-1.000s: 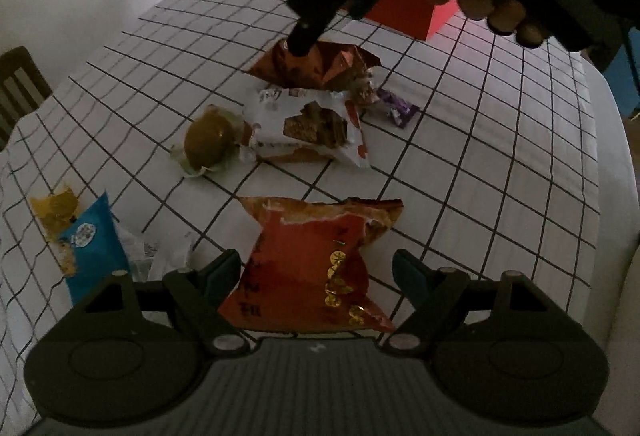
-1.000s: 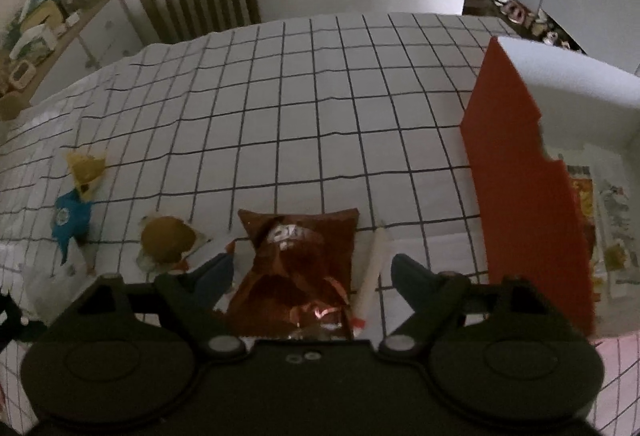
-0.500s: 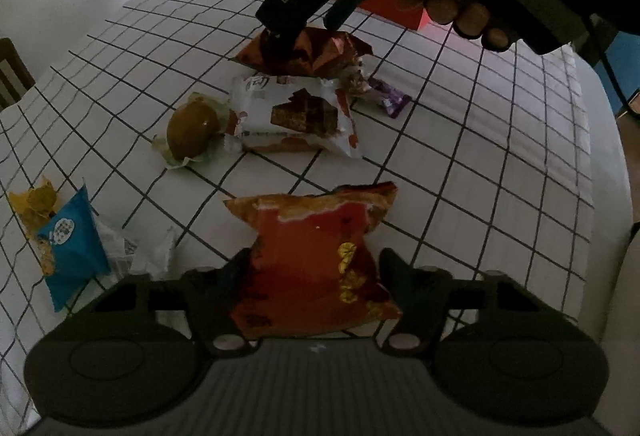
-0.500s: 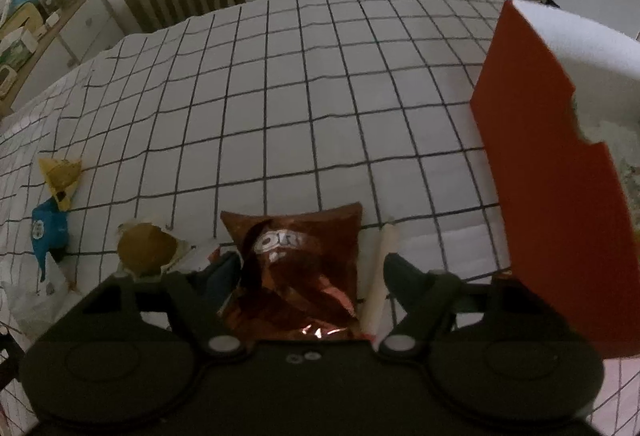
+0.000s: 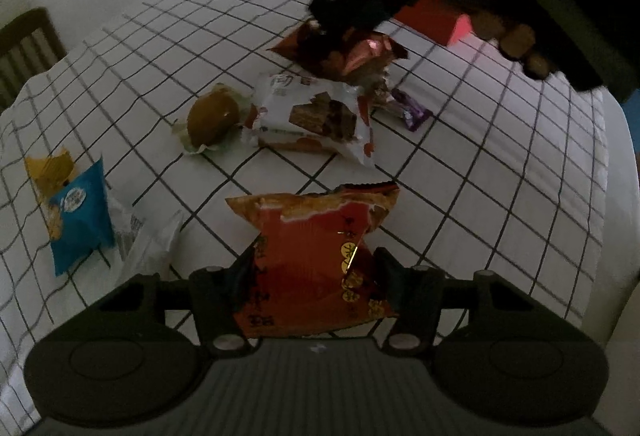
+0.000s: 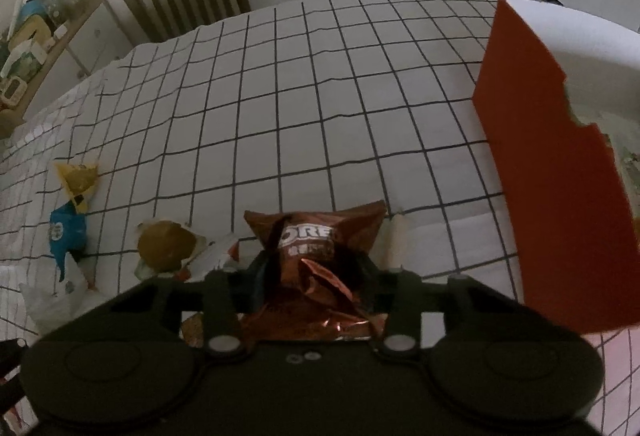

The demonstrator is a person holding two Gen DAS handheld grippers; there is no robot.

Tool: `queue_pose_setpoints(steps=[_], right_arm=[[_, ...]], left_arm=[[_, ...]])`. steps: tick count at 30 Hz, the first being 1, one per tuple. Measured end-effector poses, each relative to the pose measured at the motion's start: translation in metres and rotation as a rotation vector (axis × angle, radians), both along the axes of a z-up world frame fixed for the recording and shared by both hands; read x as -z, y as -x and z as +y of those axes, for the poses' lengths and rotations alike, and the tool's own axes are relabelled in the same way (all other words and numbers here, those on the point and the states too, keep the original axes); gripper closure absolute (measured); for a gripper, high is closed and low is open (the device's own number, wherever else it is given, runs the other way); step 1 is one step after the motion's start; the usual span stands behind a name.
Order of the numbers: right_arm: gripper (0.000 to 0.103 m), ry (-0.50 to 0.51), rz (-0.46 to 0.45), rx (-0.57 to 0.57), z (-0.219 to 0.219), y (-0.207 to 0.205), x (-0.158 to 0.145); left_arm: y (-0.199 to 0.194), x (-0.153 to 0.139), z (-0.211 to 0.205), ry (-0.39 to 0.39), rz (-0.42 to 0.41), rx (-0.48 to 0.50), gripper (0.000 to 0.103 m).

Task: Organize snacks
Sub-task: 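Grasp the red chip bag with left gripper while right grasps the Oreo bag, then lift both bags and carry them over the open red shoebox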

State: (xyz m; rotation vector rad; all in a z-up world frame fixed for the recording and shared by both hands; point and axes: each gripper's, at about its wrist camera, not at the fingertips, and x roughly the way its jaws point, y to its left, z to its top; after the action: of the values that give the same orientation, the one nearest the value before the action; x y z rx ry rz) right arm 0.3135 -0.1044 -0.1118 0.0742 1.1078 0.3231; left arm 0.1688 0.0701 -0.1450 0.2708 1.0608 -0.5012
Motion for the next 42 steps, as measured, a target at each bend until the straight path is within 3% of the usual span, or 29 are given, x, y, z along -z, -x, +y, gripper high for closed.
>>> queue_pose_setpoints(steps=[11,21,32,42], right_arm=[[0.063,-0.041,-0.048,-0.012,-0.024,0.04,-0.03],[0.063,-0.049,-0.12,-0.035,-0.052,0.08,-0.065],[0.063,-0.109,-0.162,-0.048,-0.101,0.106,-0.095],[0.063,-0.118,-0.212,-0.091,-0.154,0.104,-0.119]], left_arm=[[0.008,-0.013,0.002,0.078,-0.012,-0.2,0.045],[0.024,-0.05,-0.013,0.134,-0.046,-0.381,0.045],[0.035,-0.088,-0.048,0.168,-0.093,-0.491,0.044],[0.023,-0.122,-0.11,0.236,-0.143,-0.565,0.044]])
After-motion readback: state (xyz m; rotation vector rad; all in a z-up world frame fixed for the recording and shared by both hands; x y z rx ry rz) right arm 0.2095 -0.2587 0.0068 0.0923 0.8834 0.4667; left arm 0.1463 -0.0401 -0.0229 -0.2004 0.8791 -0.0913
